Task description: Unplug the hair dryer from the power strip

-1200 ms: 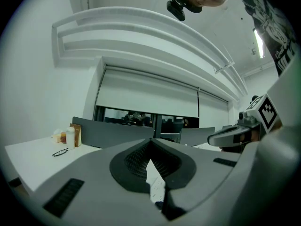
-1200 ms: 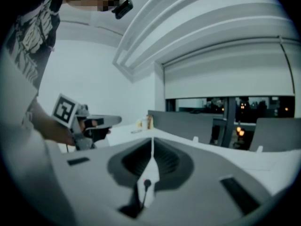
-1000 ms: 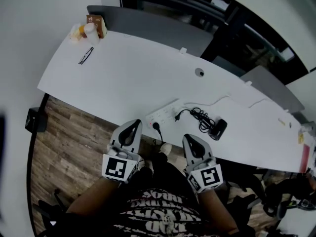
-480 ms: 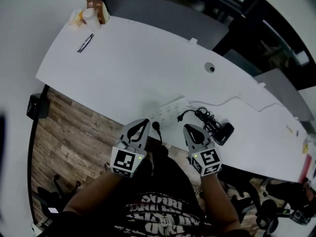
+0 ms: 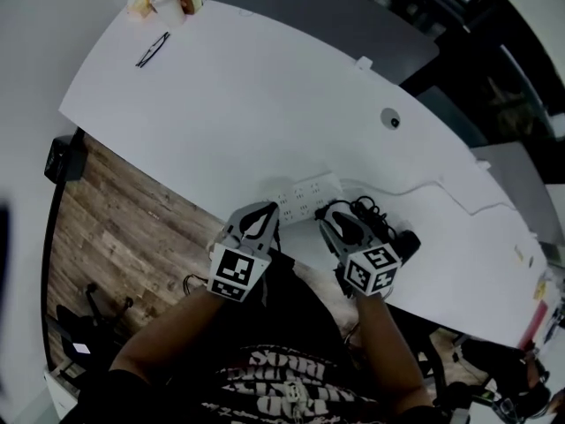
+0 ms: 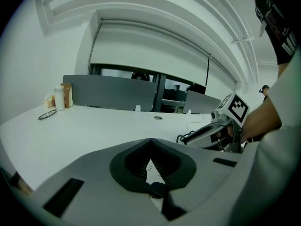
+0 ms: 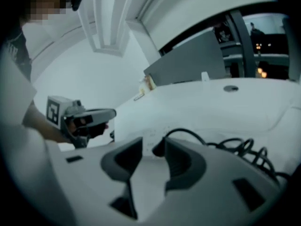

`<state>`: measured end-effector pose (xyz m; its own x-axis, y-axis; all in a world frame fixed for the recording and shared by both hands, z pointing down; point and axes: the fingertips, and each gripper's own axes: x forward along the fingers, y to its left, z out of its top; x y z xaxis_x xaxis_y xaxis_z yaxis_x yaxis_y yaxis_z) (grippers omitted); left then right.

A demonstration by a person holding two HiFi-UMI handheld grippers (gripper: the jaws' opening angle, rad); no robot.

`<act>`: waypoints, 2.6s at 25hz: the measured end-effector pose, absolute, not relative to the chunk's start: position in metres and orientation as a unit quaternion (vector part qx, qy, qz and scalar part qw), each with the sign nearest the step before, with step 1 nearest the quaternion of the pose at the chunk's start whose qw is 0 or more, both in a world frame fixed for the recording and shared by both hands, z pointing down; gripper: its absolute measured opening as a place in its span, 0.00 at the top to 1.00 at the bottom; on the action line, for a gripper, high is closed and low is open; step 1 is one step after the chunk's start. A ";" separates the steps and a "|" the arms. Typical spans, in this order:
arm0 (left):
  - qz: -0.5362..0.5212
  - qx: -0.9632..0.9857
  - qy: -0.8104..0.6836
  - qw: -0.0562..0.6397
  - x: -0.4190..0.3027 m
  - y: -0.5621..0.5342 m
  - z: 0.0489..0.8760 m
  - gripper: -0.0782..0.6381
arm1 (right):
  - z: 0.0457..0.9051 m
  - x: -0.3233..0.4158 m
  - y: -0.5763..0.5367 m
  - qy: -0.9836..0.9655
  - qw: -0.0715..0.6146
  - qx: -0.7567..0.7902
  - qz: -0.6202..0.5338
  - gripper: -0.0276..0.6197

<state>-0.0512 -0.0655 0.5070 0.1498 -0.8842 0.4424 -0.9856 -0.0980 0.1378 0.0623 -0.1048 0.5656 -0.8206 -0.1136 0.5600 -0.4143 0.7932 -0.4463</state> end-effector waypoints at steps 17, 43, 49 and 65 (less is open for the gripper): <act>0.157 0.682 -0.675 0.234 -0.057 -0.070 0.539 0.86 | 0.587 0.036 -0.116 -0.880 0.194 0.036 0.433 0.81; 0.163 0.728 -0.629 0.217 -0.048 -0.088 0.551 0.86 | 0.572 0.049 -0.152 -0.915 0.088 0.185 0.346 0.82; 0.161 0.733 -0.621 0.226 -0.050 -0.081 0.556 0.86 | 0.571 0.050 -0.151 -0.921 0.095 0.205 0.316 0.82; 0.198 0.778 -0.543 0.245 -0.012 -0.082 0.590 0.86 | 0.572 0.032 -0.125 -0.938 0.214 0.271 0.033 0.80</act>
